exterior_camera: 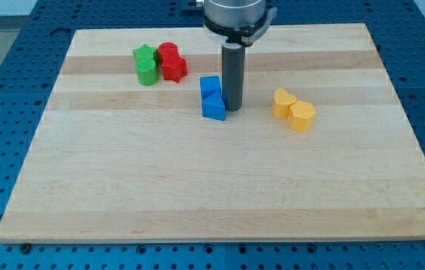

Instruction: Point your arm close to the yellow heart

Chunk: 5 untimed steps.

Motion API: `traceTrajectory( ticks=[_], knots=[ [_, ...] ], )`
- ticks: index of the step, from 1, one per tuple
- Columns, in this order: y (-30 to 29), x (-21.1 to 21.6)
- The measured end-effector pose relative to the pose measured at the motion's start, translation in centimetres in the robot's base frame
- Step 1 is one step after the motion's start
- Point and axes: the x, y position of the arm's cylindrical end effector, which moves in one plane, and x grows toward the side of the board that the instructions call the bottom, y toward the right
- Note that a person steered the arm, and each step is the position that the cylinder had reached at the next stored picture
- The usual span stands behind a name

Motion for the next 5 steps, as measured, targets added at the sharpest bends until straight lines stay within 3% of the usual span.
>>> traceTrajectory(
  ticks=[1,3,4,5],
  knots=[
    [0.0,-0.2],
    [3.0,-5.5],
    [7.5,-5.8],
    [9.8,-2.9]
  ],
)
